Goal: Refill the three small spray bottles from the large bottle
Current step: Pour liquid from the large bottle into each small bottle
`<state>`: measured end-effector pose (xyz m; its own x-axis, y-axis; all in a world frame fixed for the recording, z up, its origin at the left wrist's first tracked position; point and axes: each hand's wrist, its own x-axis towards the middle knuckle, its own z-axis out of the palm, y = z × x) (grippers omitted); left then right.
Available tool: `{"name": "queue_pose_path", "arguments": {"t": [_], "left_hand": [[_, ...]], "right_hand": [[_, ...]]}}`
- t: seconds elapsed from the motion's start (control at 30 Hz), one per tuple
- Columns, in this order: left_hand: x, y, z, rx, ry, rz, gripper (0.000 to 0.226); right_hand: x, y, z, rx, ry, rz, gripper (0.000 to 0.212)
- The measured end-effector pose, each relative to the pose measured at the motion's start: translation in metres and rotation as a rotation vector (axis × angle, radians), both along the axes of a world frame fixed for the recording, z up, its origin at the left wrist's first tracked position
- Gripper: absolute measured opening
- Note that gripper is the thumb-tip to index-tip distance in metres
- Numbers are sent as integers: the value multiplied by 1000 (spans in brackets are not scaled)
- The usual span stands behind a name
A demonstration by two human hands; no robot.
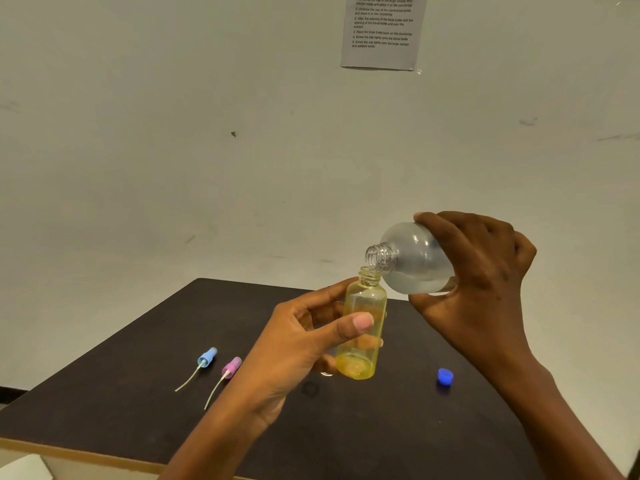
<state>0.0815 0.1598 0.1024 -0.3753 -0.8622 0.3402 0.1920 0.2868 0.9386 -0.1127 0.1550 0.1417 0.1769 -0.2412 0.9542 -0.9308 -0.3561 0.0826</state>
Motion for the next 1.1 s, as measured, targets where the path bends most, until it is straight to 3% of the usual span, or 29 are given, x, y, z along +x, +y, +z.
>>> {"name": "queue_pose_path", "arguments": {"t": [1.1], "left_hand": [[1, -3, -2, 4, -20, 29, 49]], "right_hand": [[-1, 1, 4, -27, 31, -20, 64]]}}
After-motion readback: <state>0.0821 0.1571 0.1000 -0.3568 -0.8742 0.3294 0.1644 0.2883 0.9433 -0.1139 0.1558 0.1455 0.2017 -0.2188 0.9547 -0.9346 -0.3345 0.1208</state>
